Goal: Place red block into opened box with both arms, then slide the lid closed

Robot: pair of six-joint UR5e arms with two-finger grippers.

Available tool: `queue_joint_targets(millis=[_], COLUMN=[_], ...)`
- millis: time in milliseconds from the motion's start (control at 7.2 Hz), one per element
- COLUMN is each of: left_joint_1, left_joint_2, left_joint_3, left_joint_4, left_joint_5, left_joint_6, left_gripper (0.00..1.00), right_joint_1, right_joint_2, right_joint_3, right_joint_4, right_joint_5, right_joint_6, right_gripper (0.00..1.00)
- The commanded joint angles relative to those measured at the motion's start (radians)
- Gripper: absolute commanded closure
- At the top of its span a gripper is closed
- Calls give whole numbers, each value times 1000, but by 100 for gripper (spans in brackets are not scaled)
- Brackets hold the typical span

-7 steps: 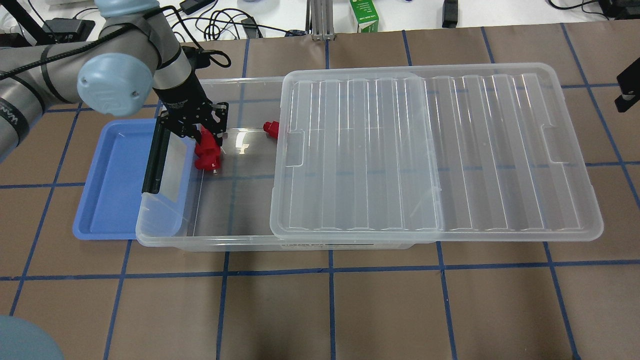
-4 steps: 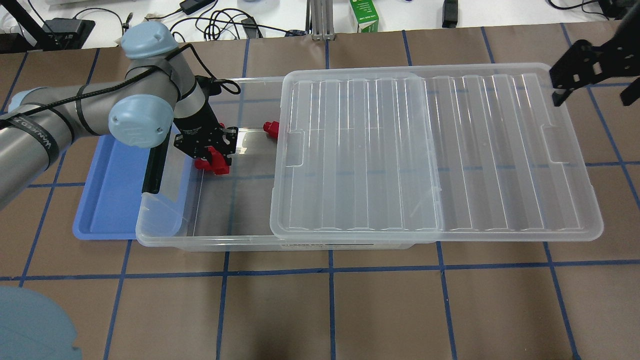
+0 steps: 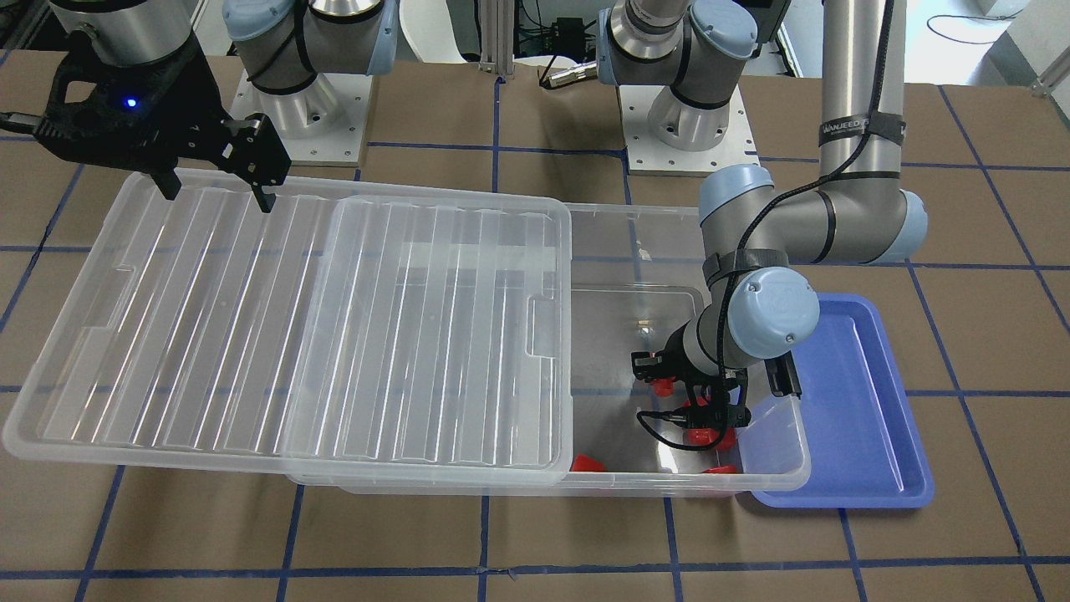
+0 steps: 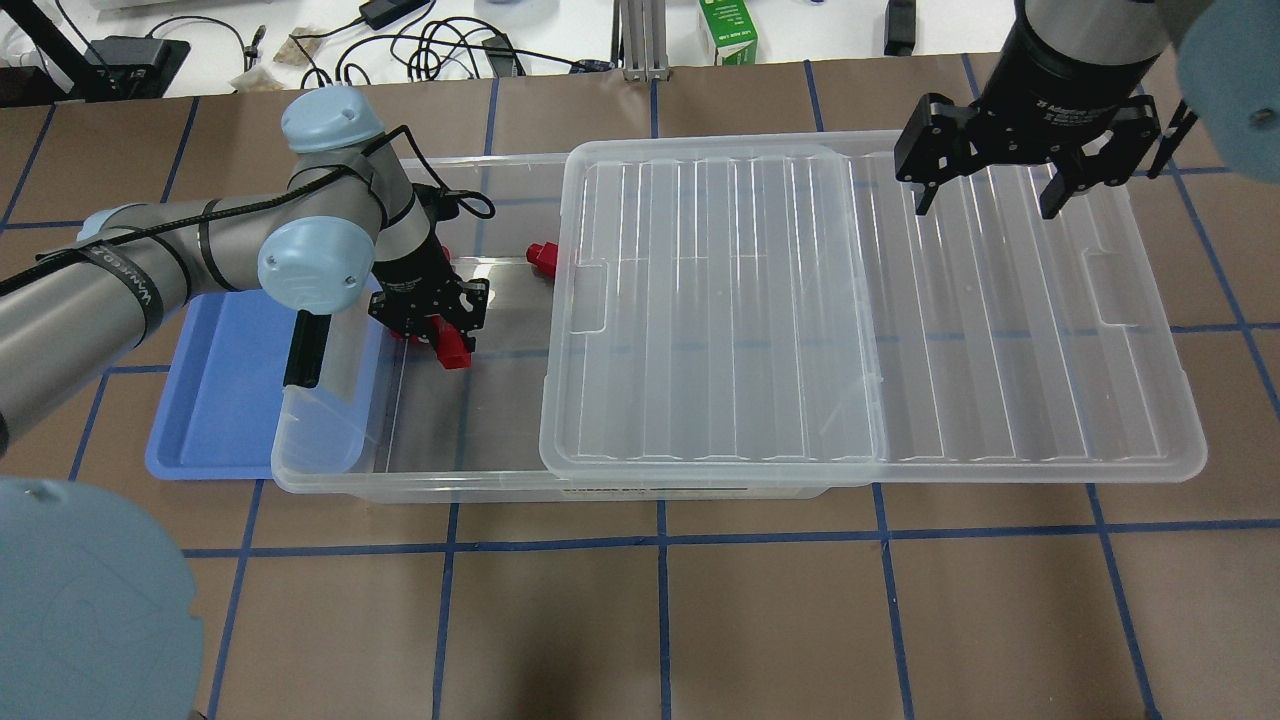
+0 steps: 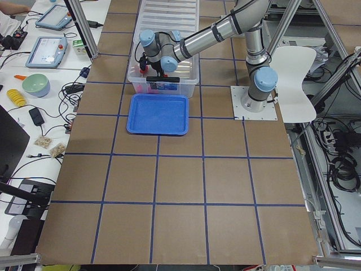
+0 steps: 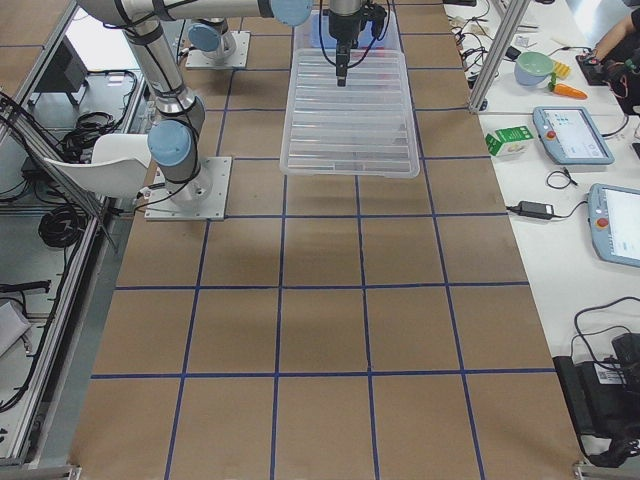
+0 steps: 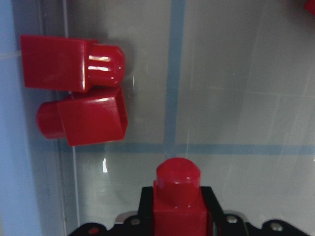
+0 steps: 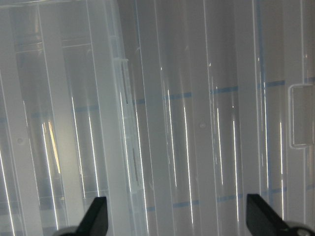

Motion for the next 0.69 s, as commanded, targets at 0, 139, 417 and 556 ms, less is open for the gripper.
queue_joint_targets(millis=[0,139,417,556], left_joint_1=[0,0,-2,-2], left_joint_2=[-31,-40,-46,-43], left_joint_3=[0,0,-2,0], left_joint_4=[20,34,34,36], left_joint_5=[-1,-1,1,-2], left_joint_6=[0,0,2,2], left_gripper=[100,100,7,0], right_joint_1=[9,9,9,9], right_joint_2=[5,5,5,5], right_joint_3=[0,0,0,0], right_joint_4=[-5,-5,-5,-5], right_joint_5=[-1,-4,-6,-9], right_joint_6=[2,-1,-1,-3], right_gripper=[0,0,0,0])
